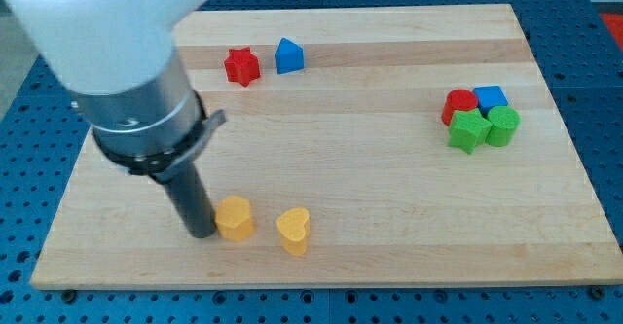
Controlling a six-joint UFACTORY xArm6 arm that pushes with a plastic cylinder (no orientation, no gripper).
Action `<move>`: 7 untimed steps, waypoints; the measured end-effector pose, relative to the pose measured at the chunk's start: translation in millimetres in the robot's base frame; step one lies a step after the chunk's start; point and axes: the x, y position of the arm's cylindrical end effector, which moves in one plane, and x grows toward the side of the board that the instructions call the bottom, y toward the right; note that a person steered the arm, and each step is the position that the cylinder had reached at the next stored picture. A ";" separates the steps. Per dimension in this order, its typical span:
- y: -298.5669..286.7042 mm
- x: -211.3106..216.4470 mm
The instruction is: Push the yellow hexagon close to the yellow heart
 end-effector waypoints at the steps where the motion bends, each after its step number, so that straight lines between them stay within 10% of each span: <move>1: -5.8 -0.1; 3: -12.1 -37.0; 6: 26.1 24.8; 7: -51.4 13.1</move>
